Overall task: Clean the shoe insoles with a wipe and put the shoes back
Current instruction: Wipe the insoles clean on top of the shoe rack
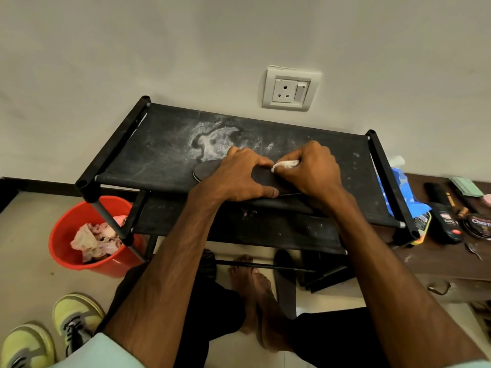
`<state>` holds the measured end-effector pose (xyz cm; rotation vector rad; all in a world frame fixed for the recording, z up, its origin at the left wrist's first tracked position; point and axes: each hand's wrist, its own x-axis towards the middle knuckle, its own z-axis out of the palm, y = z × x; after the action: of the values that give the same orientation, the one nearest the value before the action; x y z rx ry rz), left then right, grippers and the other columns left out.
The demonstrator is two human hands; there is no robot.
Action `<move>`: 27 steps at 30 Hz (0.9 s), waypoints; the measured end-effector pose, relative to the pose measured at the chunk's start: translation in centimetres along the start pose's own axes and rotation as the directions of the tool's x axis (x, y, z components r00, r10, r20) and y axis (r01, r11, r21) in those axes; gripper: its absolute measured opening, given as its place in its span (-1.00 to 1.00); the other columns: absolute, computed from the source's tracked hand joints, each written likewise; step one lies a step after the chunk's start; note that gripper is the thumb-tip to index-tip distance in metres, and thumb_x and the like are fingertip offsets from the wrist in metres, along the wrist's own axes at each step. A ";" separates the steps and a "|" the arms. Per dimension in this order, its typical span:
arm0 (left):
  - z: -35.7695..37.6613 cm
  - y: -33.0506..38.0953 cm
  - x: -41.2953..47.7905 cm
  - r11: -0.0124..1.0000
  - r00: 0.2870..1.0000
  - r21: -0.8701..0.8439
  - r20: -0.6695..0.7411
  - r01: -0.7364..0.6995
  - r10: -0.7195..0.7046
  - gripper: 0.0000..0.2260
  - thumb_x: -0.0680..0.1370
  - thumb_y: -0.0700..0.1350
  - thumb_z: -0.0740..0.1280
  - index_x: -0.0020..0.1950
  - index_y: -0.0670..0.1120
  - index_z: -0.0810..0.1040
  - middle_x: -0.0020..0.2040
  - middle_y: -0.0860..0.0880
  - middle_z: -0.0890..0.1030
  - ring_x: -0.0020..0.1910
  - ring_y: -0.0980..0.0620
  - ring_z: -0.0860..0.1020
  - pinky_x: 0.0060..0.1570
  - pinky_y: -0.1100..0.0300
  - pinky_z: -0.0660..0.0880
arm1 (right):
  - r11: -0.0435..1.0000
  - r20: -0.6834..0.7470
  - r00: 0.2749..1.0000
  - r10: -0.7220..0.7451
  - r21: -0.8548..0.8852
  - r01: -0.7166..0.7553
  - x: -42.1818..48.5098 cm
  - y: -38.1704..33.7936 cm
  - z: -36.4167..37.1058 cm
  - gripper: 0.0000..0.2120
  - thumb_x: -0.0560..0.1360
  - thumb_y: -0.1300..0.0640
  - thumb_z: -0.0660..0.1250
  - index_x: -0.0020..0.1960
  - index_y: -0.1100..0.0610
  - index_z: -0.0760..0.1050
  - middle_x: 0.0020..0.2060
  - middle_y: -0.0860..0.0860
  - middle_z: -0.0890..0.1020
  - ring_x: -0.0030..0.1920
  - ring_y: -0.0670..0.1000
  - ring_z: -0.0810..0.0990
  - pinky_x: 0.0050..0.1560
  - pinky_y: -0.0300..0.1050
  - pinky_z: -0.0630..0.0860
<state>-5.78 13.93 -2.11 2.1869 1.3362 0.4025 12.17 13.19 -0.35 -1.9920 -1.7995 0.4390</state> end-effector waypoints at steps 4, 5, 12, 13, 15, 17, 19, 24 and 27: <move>0.0 0.0 -0.1 1.000 1.000 -0.021 -0.003 0.005 -0.005 -0.37 0.43 0.20 0.51 0.46 0.12 0.46 0.27 0.07 0.43 0.36 0.00 0.24 0.23 0.19 0.16 | 0.996 -0.102 0.993 0.063 -0.049 -0.068 1.1 1.7 -1.3 -0.81 0.40 -0.03 0.49 0.00 -0.07 0.76 -0.08 0.06 0.76 -0.03 0.15 0.70 0.04 0.04 0.63; -0.1 0.0 -0.2 1.000 1.000 -0.026 -0.006 0.002 -0.002 -0.37 0.43 0.20 0.51 0.46 0.12 0.46 0.24 0.10 0.42 0.35 0.02 0.24 0.22 0.20 0.15 | 0.998 -0.123 0.991 0.061 -0.012 -0.063 1.1 2.3 -1.7 -0.81 0.40 -0.04 0.50 -0.01 -0.07 0.76 -0.11 0.05 0.76 -0.05 0.11 0.71 0.04 0.04 0.64; 0.1 -0.1 -0.1 1.000 1.000 0.010 0.018 0.009 -0.009 -0.32 0.45 0.20 0.49 0.52 0.09 0.38 0.38 0.04 0.41 0.42 -0.03 0.21 0.35 0.13 0.18 | 0.913 -0.263 0.960 0.097 0.407 0.020 -1.0 5.8 -3.0 -0.86 0.44 -0.02 0.55 -0.07 0.02 0.77 -0.27 -0.11 0.74 -0.20 -0.15 0.72 -0.12 -0.11 0.70; 0.2 0.1 -0.1 1.000 1.000 0.019 0.005 0.010 -0.010 -0.29 0.44 0.21 0.49 0.53 0.08 0.35 0.40 0.04 0.40 0.42 -0.04 0.21 0.38 0.10 0.21 | 0.914 -0.254 0.963 0.090 0.406 0.021 -1.0 6.0 -3.1 -0.86 0.45 -0.02 0.55 -0.06 0.03 0.76 -0.25 -0.11 0.75 -0.18 -0.15 0.72 -0.11 -0.13 0.70; 0.8 0.8 0.0 0.999 1.000 0.035 -0.027 0.001 0.000 -0.22 0.43 0.24 0.49 0.56 0.05 0.29 0.45 0.02 0.36 0.43 -0.04 0.22 0.41 0.04 0.24 | 0.916 -0.235 0.969 0.077 0.400 0.024 -1.0 6.3 -3.1 -0.87 0.47 0.00 0.55 -0.05 0.03 0.76 -0.23 -0.10 0.75 -0.15 -0.14 0.72 -0.07 -0.14 0.69; 1.7 1.7 0.3 0.997 0.998 0.074 -0.059 -0.026 0.030 -0.18 0.42 0.29 0.47 0.58 0.03 0.26 0.48 0.01 0.34 0.44 -0.05 0.21 0.43 0.02 0.25 | 0.923 -0.211 0.976 0.057 0.383 0.029 -0.8 6.2 -3.0 -0.89 0.49 0.03 0.54 -0.03 0.03 0.76 -0.20 -0.11 0.75 -0.13 -0.15 0.71 -0.02 -0.14 0.68; 2.7 2.5 0.8 0.991 0.995 0.125 -0.084 -0.048 0.059 -0.18 0.43 0.33 0.43 0.58 0.03 0.25 0.49 0.00 0.34 0.44 -0.05 0.23 0.43 0.01 0.26 | 0.948 -0.198 0.980 0.018 0.316 0.046 -0.7 6.2 -3.0 -0.91 0.50 0.04 0.52 -0.03 0.02 0.76 -0.18 -0.16 0.73 -0.13 -0.21 0.68 -0.01 -0.22 0.65; 3.6 2.7 1.9 0.974 0.990 0.219 -0.115 -0.054 0.081 -0.32 0.47 0.36 0.35 0.52 0.09 0.37 0.42 0.02 0.42 0.37 -0.03 0.28 0.39 -0.02 0.30 | 0.970 -0.184 0.982 -0.044 0.228 0.086 -1.0 6.2 -3.1 -0.91 0.50 0.06 0.50 -0.03 0.02 0.76 -0.17 -0.13 0.74 -0.17 -0.21 0.68 -0.09 -0.28 0.61; 3.3 2.3 2.0 0.981 0.991 0.184 -0.106 -0.067 0.088 -0.34 0.46 0.35 0.39 0.48 0.11 0.42 0.38 0.02 0.47 0.35 -0.03 0.31 0.38 0.01 0.30 | 0.972 -0.192 0.979 -0.064 0.208 0.105 -1.0 6.2 -3.0 -0.92 0.49 0.05 0.51 -0.03 0.01 0.76 -0.20 -0.16 0.73 -0.18 -0.23 0.67 -0.12 -0.32 0.60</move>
<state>-1.50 13.96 -3.52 2.4027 1.3983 0.4573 18.87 11.49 -0.94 -1.7396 -1.6400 0.3924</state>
